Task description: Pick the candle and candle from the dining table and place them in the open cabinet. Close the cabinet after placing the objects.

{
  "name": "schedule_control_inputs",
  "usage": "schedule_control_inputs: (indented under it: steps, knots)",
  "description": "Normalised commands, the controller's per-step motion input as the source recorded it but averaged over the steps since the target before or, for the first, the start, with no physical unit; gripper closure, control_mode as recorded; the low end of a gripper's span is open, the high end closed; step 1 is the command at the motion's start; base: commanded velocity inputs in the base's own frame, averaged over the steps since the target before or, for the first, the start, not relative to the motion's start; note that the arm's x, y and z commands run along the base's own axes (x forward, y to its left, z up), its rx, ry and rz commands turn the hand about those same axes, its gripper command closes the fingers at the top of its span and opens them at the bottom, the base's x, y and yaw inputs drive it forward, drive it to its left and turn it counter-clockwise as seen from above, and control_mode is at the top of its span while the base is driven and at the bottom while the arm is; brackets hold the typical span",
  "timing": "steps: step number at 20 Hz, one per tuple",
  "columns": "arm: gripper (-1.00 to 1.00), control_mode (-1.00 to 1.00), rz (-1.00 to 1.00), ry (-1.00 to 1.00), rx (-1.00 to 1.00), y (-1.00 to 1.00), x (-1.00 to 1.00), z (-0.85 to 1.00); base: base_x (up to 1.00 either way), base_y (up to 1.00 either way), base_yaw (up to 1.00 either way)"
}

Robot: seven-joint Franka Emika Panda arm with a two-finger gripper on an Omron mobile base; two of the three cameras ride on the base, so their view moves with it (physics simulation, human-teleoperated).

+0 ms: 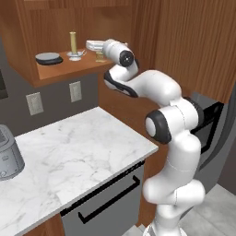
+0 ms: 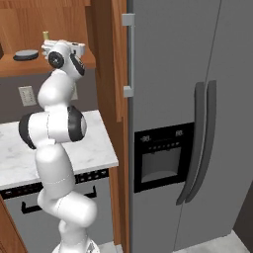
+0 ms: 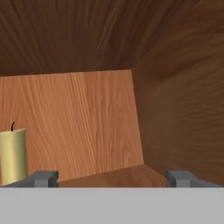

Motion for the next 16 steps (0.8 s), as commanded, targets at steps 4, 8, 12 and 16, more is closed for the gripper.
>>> schedule_control_inputs:
  steps: [4, 8, 12, 16]
  knots:
    - [-1.00, -1.00, -0.07, 0.00, 0.00, 0.00, -0.22, 0.05, 0.00, 0.00, 0.00]
    - [-1.00, -1.00, -0.13, 0.00, 0.02, -0.08, -0.87, 0.07, 0.00, 0.00, 0.00]
    - [-1.00, -1.00, -0.12, 0.00, 0.02, -0.16, -1.00, 0.14, 0.00, 0.00, 0.00]
    - [-1.00, -1.00, -0.07, 0.01, 0.01, -0.14, -1.00, 0.21, 0.00, 0.00, 0.00]
